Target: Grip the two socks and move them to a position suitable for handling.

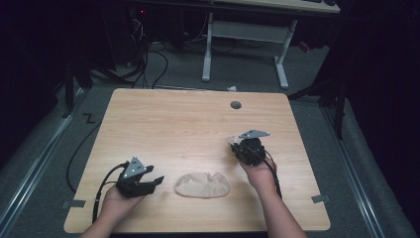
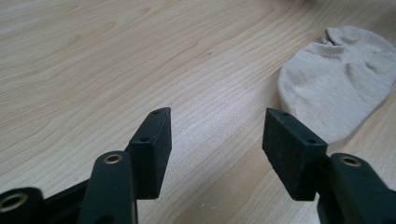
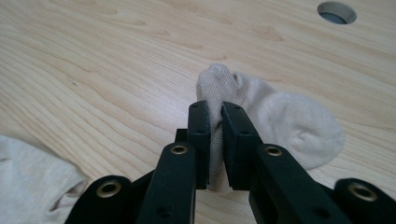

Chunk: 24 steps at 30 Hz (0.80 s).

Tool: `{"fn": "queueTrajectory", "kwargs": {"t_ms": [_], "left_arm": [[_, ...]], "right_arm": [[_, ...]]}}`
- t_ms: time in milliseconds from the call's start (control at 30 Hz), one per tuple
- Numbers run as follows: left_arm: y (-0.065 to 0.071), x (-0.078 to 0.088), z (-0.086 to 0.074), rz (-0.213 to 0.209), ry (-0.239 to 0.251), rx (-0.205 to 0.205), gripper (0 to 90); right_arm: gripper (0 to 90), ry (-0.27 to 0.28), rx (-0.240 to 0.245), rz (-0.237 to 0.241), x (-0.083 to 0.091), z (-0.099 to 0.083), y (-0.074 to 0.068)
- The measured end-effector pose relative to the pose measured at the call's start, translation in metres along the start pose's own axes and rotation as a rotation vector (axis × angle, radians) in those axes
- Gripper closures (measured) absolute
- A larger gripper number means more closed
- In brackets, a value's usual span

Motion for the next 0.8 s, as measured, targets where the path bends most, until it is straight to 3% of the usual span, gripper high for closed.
{"fn": "queueTrajectory", "kwargs": {"t_ms": [567,800], "left_arm": [[0.001,-0.001,0.0,-0.01,-0.001,-0.002,42.4],[0.001,-0.001,-0.001,-0.012,-0.003,-0.001,42.3]], "right_arm": [[82.7,0.103,0.04,0.022,0.039,0.023,-0.018],[82.8,0.127,0.07,0.04,0.045,0.037,-0.031]]}}
Point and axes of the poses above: each handheld gripper's, and its own axes: x roughly backward along the jaws, z roughly out of its top, y roughly to its right, the point moved 5 cm from there along -x, roughly forward along the jaws, and after that the axes turned 12 degrees about z, right-handed, at the moved point
